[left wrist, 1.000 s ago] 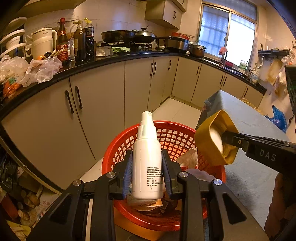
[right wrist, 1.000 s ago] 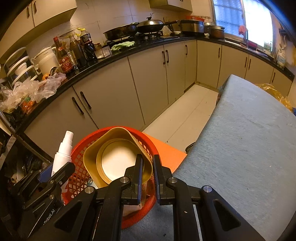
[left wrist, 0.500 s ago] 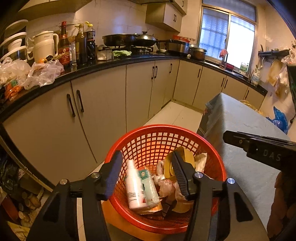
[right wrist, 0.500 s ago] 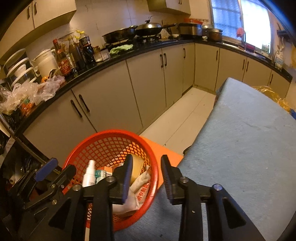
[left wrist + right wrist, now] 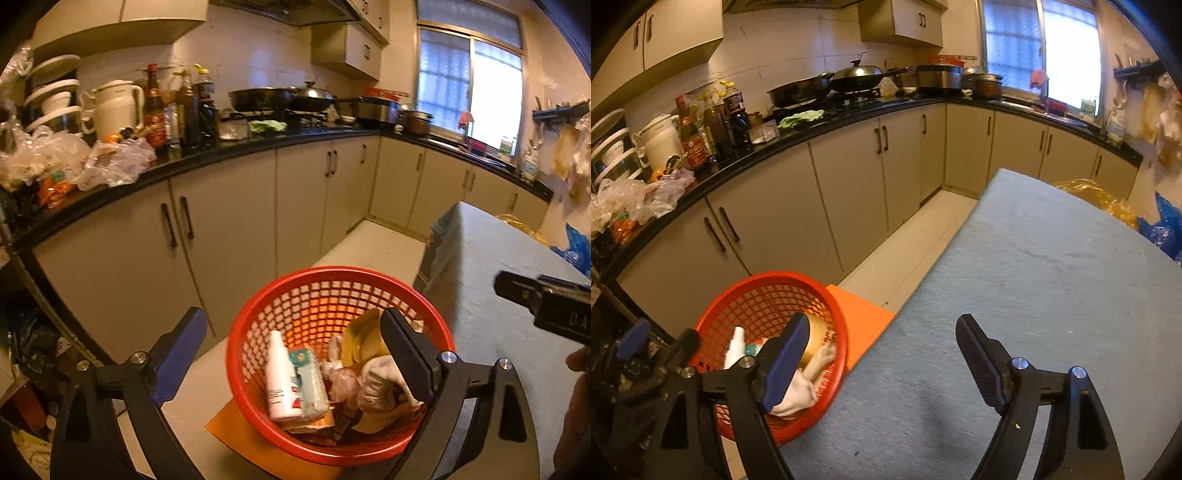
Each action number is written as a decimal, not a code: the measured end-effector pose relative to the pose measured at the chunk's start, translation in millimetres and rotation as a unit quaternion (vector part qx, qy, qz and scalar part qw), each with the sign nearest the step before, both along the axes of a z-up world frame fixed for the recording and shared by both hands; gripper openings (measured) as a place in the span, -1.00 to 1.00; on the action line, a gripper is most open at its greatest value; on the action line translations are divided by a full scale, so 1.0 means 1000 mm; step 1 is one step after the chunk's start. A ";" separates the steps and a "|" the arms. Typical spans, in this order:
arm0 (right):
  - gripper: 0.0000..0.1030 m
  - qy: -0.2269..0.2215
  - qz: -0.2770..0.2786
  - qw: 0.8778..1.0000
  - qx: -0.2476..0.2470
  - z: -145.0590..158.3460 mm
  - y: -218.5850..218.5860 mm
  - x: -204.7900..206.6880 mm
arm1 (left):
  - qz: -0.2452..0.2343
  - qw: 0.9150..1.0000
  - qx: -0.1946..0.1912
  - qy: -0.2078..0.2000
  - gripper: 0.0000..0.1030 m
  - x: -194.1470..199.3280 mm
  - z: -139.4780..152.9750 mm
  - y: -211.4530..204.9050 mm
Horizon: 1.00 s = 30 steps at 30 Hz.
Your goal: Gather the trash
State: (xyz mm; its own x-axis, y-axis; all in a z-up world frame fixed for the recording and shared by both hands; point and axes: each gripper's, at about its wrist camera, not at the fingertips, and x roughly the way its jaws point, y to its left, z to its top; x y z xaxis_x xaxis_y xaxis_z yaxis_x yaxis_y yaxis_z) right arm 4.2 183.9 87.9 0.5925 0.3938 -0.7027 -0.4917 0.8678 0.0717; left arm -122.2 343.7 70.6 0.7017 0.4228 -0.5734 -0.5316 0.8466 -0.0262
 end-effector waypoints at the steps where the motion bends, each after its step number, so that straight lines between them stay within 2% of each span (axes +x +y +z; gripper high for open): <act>1: 0.69 -0.002 -0.003 1.000 -0.003 0.000 -0.002 0.000 | 0.004 1.000 0.004 0.000 0.85 -0.001 0.001 0.000; 6: 0.72 -0.015 -0.019 0.999 -0.024 -0.001 -0.013 -0.009 | 0.040 0.998 0.043 -0.003 0.87 -0.013 0.011 -0.008; 9: 0.79 -0.041 -0.024 0.998 -0.031 0.005 -0.024 -0.022 | 0.059 0.996 0.062 -0.013 0.98 -0.026 0.019 -0.014; 13: 0.87 -0.083 -0.037 0.995 -0.035 0.015 -0.050 -0.049 | 0.072 0.993 0.093 -0.022 1.00 -0.043 0.026 -0.030; 17: 0.92 -0.113 -0.046 0.992 -0.041 0.020 -0.077 -0.073 | 0.057 0.993 0.101 -0.028 1.00 -0.061 0.026 -0.049; 21: 0.96 -0.128 -0.058 0.990 -0.035 0.019 -0.107 -0.100 | 0.045 0.995 0.075 -0.046 1.00 -0.076 0.020 -0.066; 26: 0.99 -0.136 -0.071 0.988 -0.021 0.015 -0.133 -0.131 | 0.051 0.990 0.128 -0.034 1.00 -0.073 0.016 -0.092; 30: 0.99 -0.140 -0.075 0.987 -0.021 0.013 -0.143 -0.142 | 0.031 0.991 0.124 -0.038 1.00 -0.071 0.020 -0.105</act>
State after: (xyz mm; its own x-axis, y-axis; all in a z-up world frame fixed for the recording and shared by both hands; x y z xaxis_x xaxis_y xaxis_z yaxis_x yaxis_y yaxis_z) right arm -138.0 41.1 101.1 0.8149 0.2618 -0.5172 -0.3535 0.9315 -0.0854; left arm -193.0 238.6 90.2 0.7070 0.5879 -0.3932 -0.5878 0.7976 0.1356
